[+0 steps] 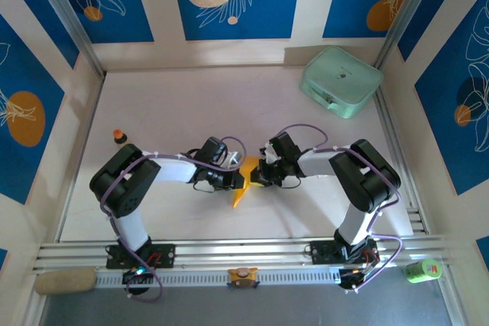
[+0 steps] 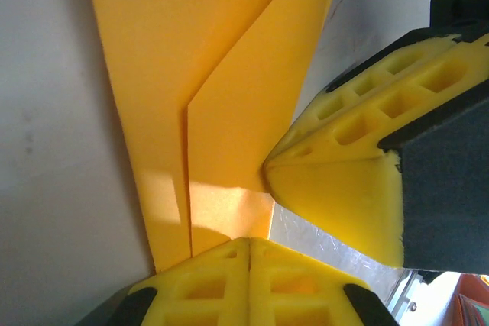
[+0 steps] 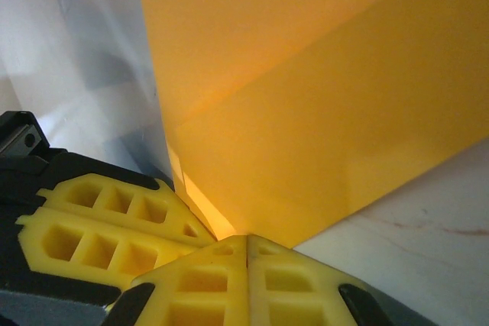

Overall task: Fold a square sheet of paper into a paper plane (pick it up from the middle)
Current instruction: Fold the wing for the fifth time at the center of the table.

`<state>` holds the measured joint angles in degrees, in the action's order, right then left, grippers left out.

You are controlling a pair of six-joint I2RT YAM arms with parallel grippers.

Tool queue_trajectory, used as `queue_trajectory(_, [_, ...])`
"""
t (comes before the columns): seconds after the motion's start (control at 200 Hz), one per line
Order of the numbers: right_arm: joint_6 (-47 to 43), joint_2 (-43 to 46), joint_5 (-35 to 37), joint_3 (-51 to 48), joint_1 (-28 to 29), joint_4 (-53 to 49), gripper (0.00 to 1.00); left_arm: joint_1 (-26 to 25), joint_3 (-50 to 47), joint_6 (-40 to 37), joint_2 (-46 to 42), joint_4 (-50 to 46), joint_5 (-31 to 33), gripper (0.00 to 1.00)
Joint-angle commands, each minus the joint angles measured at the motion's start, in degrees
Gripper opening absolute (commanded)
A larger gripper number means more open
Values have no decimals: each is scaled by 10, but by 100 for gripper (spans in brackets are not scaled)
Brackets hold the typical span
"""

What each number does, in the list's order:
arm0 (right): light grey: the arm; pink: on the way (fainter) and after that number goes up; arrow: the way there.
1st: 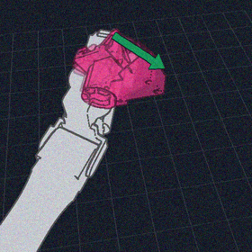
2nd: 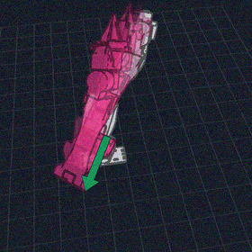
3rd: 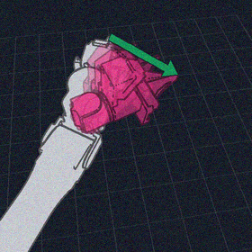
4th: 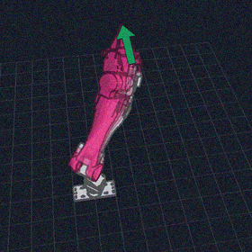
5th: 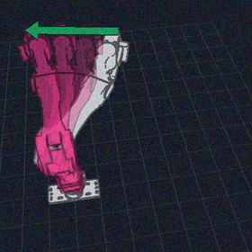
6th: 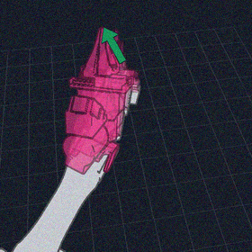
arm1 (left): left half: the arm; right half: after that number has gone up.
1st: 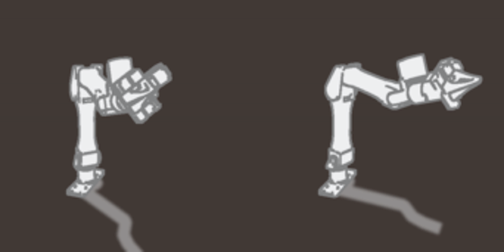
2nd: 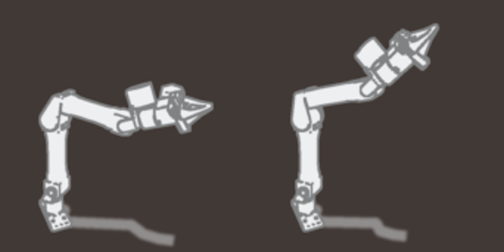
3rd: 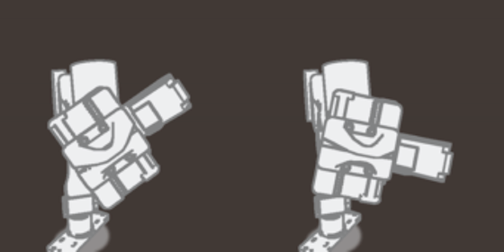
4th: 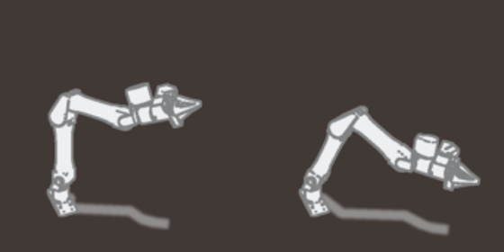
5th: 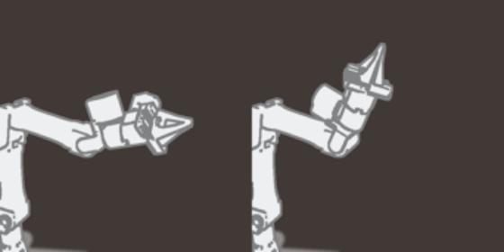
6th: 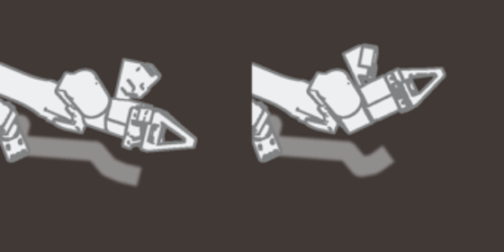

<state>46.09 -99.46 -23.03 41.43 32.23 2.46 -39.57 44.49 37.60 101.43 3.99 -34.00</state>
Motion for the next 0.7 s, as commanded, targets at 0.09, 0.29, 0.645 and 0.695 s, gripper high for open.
queue_trajectory(0.09, [-3, 35, 0, 0, -7, -22, 0, -3, -18, 4, 1, -44, 35, 0])
queue_trajectory(0.29, [-8, 36, 3, 17, -18, -25, 0, -3, -19, 4, -2, -46, 37, 0])
queue_trajectory(0.645, [-9, -33, 37, 35, -42, -58, 0, -9, 11, -1, -31, -66, 25, 0])
queue_trajectory(0.695, [-9, -33, 36, 31, -42, -55, 0, -12, 21, -2, -40, -73, 26, 0])
